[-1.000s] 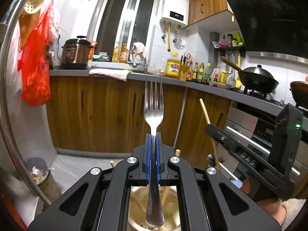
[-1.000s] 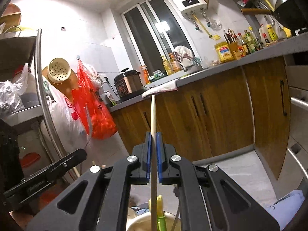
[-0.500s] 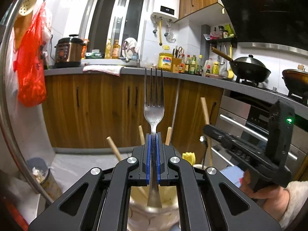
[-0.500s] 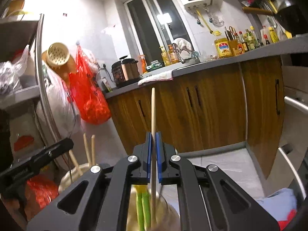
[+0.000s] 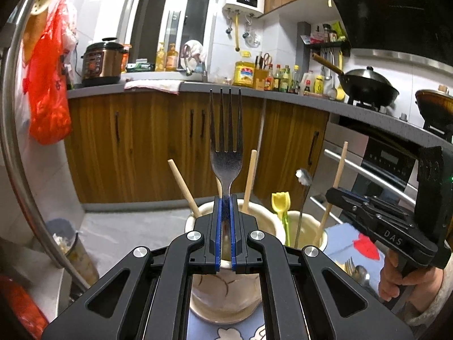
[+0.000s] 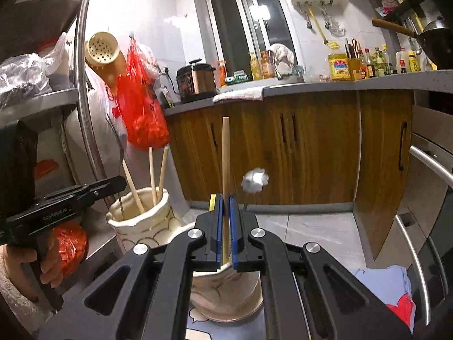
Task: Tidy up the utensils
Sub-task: 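Drop the fork into the larger cup while the right drops the chopstick into the smaller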
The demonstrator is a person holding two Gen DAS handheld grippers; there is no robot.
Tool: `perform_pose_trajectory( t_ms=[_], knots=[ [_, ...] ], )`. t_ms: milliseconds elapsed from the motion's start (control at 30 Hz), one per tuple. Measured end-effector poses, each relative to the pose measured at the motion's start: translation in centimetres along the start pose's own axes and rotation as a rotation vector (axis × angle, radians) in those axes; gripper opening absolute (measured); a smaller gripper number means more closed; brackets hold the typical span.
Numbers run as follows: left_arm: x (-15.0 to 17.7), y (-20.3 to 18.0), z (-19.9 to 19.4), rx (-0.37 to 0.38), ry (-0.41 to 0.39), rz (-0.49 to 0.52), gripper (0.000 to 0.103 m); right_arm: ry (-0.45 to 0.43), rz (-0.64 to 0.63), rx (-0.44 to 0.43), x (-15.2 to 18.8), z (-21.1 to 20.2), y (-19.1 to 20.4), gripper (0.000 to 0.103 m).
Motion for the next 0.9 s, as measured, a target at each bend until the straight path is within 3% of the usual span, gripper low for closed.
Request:
perform_pose_trajectory(
  t_ms=[400, 900],
  knots=[
    [1.4, 0.1, 1.9, 0.010, 0.064, -0.008, 0.006, 0.033, -0.001, 0.006, 0.2, 1.6, 0.1, 0.005],
    [1.4, 0.2, 2.0, -0.007, 0.066, -0.006, 0.006, 0.079, 0.094, 0.001, 0.4, 2.7, -1.6, 0.005]
  ],
)
Point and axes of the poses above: each gripper's, at about its wrist camera, not at the fingertips, and z roughly the way its jaws point, y to its left, x to its underside, the point moved 5 cm from there along z, roughly the way its jaws point, and after that the axes turned 15 degrees about x, right-handed, at the moved point
